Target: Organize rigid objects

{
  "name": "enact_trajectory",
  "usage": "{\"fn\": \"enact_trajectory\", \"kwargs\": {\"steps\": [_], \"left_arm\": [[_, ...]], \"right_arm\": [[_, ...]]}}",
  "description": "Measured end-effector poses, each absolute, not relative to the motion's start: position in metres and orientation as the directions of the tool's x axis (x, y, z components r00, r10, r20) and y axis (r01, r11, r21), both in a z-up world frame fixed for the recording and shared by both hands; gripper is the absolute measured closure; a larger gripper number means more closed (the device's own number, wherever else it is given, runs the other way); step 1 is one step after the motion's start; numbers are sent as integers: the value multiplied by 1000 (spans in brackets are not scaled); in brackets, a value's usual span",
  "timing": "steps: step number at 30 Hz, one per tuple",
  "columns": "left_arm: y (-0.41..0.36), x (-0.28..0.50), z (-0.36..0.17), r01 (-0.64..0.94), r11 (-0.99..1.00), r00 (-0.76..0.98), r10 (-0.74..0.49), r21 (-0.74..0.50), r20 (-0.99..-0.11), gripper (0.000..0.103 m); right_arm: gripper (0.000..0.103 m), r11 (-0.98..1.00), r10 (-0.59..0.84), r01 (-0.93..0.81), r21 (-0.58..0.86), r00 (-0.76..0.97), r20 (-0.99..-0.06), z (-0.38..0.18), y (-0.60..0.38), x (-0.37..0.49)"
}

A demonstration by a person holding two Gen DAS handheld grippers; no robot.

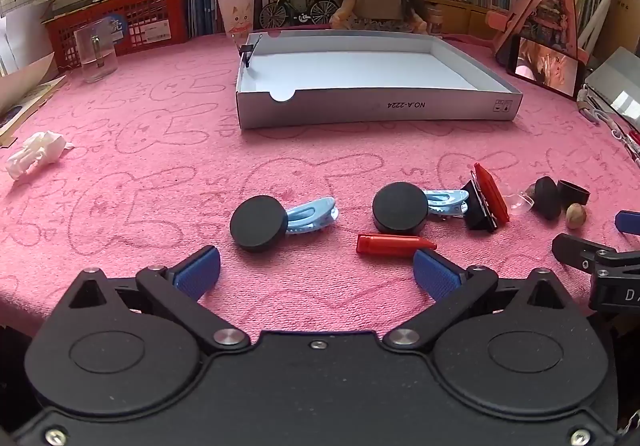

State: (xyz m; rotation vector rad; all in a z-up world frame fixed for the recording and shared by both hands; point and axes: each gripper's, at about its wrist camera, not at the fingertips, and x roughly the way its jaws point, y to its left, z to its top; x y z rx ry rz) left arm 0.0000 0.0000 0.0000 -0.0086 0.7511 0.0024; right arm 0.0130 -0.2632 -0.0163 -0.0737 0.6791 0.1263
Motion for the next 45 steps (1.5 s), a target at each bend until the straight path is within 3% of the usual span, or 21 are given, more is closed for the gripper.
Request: {"fn": "enact_trajectory", "kwargs": {"steps": [45], "left_arm": [[1,2,1,-7,1000,715,6,2,-699,0]], "right_arm": [[0,991,85,-134,-29,763,-641,-16,-262,13]]}}
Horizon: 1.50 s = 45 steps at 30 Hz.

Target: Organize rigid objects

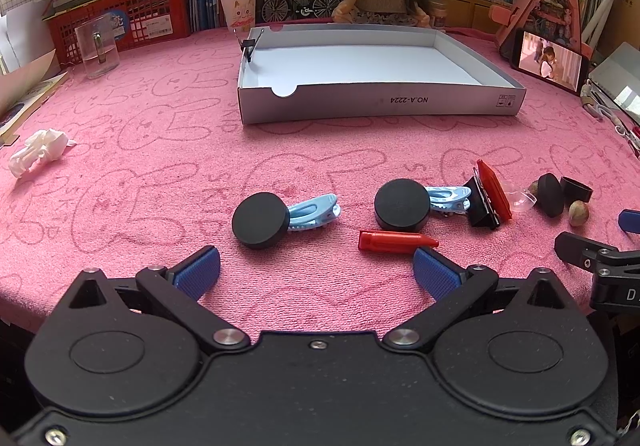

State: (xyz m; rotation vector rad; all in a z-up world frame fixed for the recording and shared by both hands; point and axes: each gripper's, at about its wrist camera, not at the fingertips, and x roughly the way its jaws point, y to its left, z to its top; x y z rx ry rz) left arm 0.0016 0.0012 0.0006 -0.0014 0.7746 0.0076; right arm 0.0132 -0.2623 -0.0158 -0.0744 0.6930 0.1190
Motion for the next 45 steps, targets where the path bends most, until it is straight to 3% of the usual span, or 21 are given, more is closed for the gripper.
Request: {"fn": "enact_trajectory", "kwargs": {"steps": [30,41,45], "left_arm": [[0,-4,0,4,1000,733,-1,3,-680,0],[9,-3,11,10,998,734,-53,-67,-677,22],[5,-4,14,34,998,744,-66,-61,-665,31]], "right_arm": [[0,991,83,-130,-26,763,-641,-15,-262,14],[0,990,131,-136,38,787,-603,-6,-263,11],[5,987,148,-158,34,801,-580,-1,-259,10]]}}
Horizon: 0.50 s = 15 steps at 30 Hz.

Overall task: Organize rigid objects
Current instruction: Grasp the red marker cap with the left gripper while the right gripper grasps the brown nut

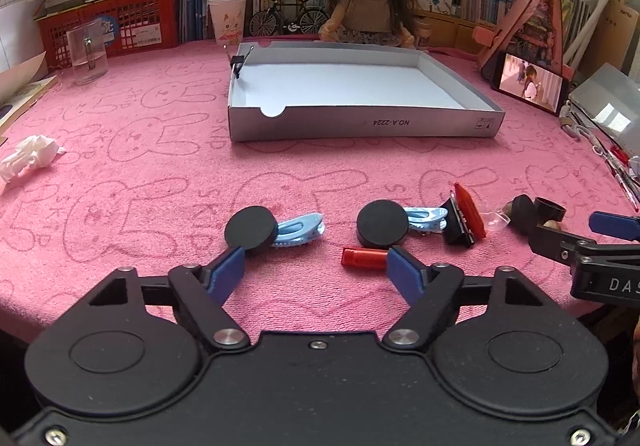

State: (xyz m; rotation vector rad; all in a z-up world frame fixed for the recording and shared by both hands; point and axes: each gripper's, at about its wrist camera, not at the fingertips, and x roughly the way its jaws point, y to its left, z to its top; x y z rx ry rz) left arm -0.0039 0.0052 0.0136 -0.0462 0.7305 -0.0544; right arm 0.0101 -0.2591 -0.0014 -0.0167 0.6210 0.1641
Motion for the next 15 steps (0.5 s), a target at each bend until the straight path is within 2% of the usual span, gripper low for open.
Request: {"fn": "enact_trajectory", "kwargs": {"steps": [2,5,13,15], "left_arm": [[5,-4,15,42,997,747,-76,-67,-660,44],[4,-5,17,57,996,751,-91,-73,-654,56],[-10,-12,19,140,988,765,-152,-69,-626,57],[-12,-11,17,137,989,763,-145,-62,-630,56]], "right_arm": [[7,984,162,-173,35,803,-574,0,-256,10],[12,982,168,-188,22,810,-562,1,-251,8],[25,980,163,-200,-1,802,-575,-3,-253,6],[31,977,167,-212,-10,799,-577,-5,-254,5]]}}
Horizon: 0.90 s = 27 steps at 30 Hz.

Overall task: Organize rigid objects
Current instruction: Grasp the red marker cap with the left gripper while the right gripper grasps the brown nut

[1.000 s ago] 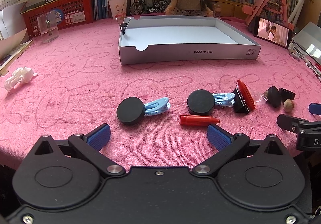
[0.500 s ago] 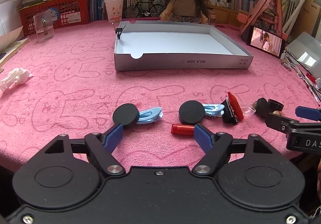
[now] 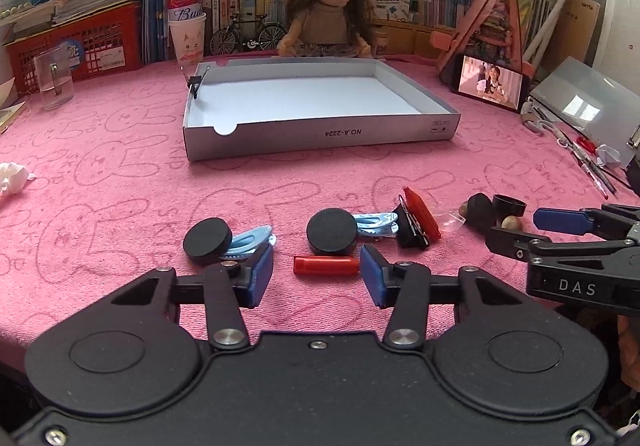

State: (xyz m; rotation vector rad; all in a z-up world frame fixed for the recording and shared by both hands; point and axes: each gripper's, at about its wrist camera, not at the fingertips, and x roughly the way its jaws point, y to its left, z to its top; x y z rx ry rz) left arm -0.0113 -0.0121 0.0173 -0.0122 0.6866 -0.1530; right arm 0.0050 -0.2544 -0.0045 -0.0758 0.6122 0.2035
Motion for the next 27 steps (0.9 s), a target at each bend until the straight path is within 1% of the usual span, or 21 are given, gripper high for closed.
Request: {"fn": "enact_trajectory", "kwargs": {"steps": [3,4,6,11,16,18,19,22,27], "left_arm": [[-14,-9,15,128,991,760,-129,-48,-637,56],[-15,-8,14,127,991,759,-126,-45,-638,56],[-16,-7,13,130,991,757,-126,-40,-641,56],[-27,-8,9,170,985,758,-136,-9,-638,54],[-34,-6,5,163,987,764,-119,11,-633,54],[-35,-6,5,158,987,767,-117,10,-631,56],[-35,-5,5,158,987,769,-115,12,-629,60],[-35,-6,5,163,987,769,-119,12,-628,61],[-35,-10,9,180,984,772,-150,-14,-617,61]], "right_arm": [[41,973,170,-229,-30,796,-581,-6,-254,5],[42,972,171,-234,-35,795,-582,-7,-254,5],[47,970,170,-238,-41,794,-584,-8,-253,5],[52,969,171,-241,-43,792,-586,-9,-252,7],[57,967,179,-252,-45,792,-584,-10,-251,8],[65,966,182,-255,-46,793,-582,-10,-250,7],[68,965,182,-256,-47,793,-581,-10,-249,6],[75,965,180,-257,-55,798,-575,-9,-248,6],[76,959,236,-283,7,785,-572,-6,-252,5]]}}
